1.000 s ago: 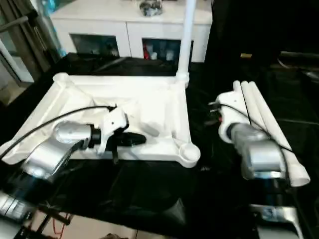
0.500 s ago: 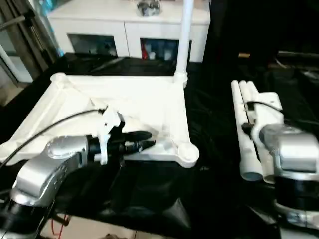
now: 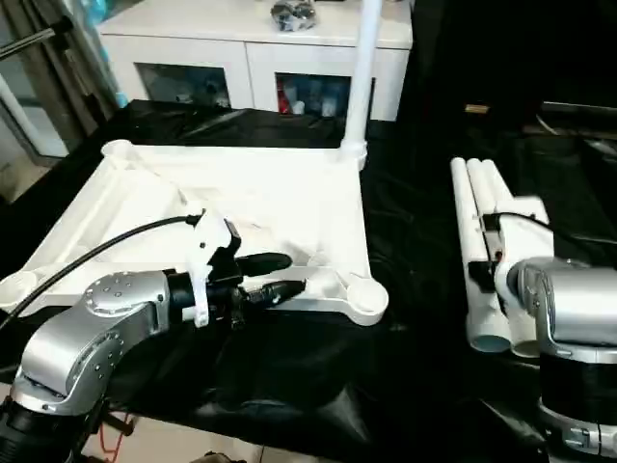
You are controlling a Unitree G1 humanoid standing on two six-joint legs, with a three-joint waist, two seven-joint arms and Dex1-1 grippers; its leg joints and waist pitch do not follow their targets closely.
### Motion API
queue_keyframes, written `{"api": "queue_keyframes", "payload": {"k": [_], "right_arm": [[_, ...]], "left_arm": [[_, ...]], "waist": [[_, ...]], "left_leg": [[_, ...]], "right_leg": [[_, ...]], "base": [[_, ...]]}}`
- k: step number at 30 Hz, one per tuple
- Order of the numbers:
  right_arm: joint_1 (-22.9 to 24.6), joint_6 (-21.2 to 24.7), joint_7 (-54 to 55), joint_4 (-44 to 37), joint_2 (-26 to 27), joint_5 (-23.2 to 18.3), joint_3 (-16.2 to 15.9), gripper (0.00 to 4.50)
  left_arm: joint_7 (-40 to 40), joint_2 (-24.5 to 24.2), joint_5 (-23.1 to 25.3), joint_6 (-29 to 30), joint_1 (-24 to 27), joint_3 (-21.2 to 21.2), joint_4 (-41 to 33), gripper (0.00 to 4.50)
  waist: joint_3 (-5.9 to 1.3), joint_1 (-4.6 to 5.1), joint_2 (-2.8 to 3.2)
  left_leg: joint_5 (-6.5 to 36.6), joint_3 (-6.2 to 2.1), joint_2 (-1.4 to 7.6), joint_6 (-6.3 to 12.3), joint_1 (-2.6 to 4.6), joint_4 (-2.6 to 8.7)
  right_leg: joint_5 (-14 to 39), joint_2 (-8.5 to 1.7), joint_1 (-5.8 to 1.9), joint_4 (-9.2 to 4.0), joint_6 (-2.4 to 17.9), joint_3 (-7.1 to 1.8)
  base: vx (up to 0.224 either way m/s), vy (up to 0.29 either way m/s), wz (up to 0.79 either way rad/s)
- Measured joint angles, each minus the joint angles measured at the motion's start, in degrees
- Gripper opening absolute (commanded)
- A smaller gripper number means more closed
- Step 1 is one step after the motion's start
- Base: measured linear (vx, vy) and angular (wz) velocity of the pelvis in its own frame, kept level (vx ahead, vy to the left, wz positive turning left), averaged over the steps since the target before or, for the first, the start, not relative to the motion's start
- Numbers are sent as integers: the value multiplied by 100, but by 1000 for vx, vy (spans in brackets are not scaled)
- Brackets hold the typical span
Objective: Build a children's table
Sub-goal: Pick table leg
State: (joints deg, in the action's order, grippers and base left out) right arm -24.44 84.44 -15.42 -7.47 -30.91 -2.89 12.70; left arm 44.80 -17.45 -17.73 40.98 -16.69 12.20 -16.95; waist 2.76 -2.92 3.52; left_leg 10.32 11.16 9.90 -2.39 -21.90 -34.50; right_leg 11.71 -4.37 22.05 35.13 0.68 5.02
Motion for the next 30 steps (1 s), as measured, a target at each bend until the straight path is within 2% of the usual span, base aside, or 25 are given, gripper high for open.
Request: {"api": "queue_keyframes", "payload": {"k": [9, 13, 19, 24, 30], "right_arm": [[10, 132, -108, 542, 365, -245, 387, 306], [32, 103, -200, 750, 310, -345, 300, 306], [68, -135, -266, 1129, 204, -359, 134, 238], [8, -356, -332, 1428, 120, -370, 101, 205], [-55, -536, -329, 1624, 118, -372, 33, 195]], "left_arm": [[197, -223, -71, 27, 39, 207, -283, 285], [285, -341, -72, 39, 38, 324, -318, 285], [377, -563, -48, 64, 35, 517, -371, 288], [375, -597, 21, 64, -9, 643, -374, 288], [394, -628, 42, -49, -260, 668, -261, 288]], "waist": [[1, 7, -26], [1, 6, -29], [0, 7, -69], [-3, 18, -101], [-3, 35, -103]], "left_leg": [[0, 3, -1, 0, 2, -6], [-1, 3, 0, -1, 7, -9], [-1, 5, 0, -2, 13, -11], [-1, 8, -1, -2, 32, -17], [0, 11, -2, -3, 64, -17]], "right_leg": [[-2, 0, 0, 9, 1, -5], [-2, 0, -2, 14, 2, -7], [-2, 0, -4, 21, 1, -10], [-3, 0, -20, 20, 2, -17], [-7, 0, -46, 21, -2, -21]], "base": [[0, 0, 0], [0, 0, 0], [0, 0, 0], [0, 0, 0], [0, 0, 0]]}}
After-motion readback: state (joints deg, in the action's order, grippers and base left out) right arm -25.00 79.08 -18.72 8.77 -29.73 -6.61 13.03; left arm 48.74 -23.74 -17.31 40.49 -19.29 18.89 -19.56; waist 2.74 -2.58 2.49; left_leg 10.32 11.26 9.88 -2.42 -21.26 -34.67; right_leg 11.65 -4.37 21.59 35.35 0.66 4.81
